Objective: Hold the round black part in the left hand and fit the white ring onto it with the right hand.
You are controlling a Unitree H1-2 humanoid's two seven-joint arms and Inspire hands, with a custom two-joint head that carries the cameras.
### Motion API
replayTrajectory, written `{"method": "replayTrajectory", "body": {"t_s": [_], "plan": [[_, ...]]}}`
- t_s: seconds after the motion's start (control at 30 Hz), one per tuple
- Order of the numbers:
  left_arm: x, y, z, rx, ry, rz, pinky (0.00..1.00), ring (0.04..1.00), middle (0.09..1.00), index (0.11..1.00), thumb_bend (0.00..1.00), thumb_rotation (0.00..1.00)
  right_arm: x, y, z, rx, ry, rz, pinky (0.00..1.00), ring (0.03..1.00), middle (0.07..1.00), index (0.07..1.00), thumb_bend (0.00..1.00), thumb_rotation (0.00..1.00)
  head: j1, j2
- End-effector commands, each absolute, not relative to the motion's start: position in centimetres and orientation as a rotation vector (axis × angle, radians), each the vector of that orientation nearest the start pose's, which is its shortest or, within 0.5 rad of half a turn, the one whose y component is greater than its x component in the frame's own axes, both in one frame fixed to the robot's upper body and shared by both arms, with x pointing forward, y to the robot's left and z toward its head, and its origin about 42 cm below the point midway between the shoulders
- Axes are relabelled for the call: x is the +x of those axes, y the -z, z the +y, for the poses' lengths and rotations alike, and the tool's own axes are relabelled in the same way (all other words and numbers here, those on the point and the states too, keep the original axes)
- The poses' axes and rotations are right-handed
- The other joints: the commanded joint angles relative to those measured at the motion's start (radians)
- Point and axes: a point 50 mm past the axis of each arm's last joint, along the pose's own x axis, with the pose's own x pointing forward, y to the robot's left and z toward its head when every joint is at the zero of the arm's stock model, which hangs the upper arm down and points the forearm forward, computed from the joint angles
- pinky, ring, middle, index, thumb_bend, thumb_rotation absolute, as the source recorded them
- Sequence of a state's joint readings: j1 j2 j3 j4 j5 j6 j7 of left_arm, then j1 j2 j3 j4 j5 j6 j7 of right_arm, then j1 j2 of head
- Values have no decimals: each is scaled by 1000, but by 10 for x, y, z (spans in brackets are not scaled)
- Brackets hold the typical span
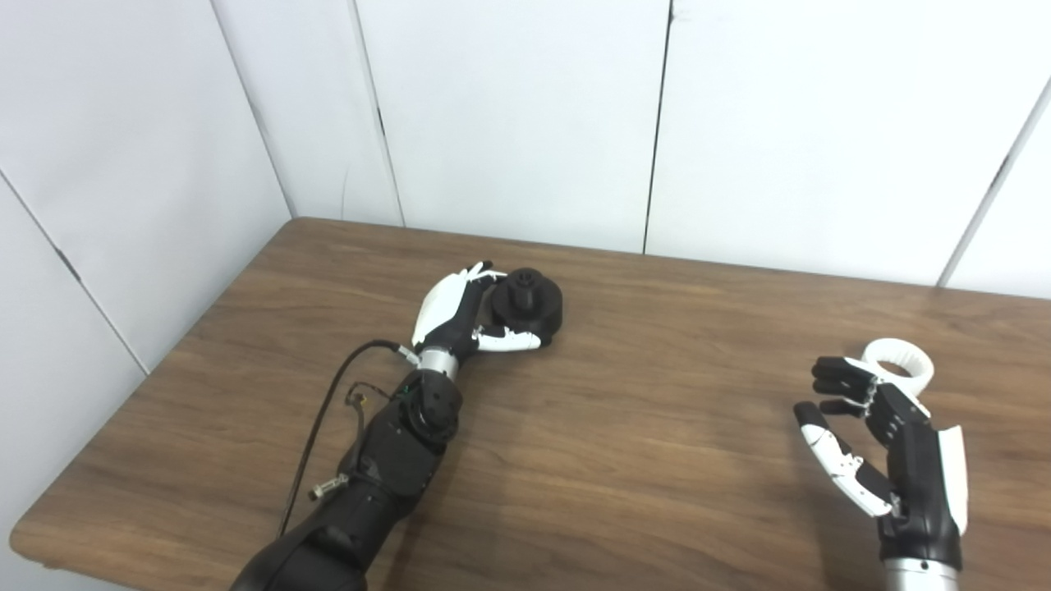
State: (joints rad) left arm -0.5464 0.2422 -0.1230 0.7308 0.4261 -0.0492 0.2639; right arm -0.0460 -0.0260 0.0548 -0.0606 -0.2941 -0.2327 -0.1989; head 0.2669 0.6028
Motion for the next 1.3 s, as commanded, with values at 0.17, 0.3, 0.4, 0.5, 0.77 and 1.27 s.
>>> {"method": "replayTrajectory", "body": {"t_s": [0.17,0.3,0.4,0.5,0.77,1.27], "plan": [[457,-123,261,750,-79,-12,1000,1000,973,674,898,247,287,-134,-214,-314,109,-346,556,647,675,670,515,341,-3,2],[452,-120,256,750,-59,-18,1000,1000,974,639,900,236,288,-134,-215,-322,108,-353,563,648,672,666,511,340,-2,3],[447,-117,252,752,-41,-17,1000,1000,976,628,907,231,288,-134,-214,-321,110,-345,573,655,676,667,511,350,-2,4],[442,-115,249,742,-28,-23,1000,1000,974,615,912,218,289,-135,-215,-323,109,-348,571,653,675,667,511,358,-1,6],[423,-116,238,721,23,-53,1000,1000,976,600,888,185,290,-135,-215,-320,107,-353,548,639,669,666,515,342,-4,8],[379,-123,208,708,147,-94,1000,1000,977,612,889,173,290,-138,-213,-312,107,-347,550,641,666,659,519,336,-29,18]]}}
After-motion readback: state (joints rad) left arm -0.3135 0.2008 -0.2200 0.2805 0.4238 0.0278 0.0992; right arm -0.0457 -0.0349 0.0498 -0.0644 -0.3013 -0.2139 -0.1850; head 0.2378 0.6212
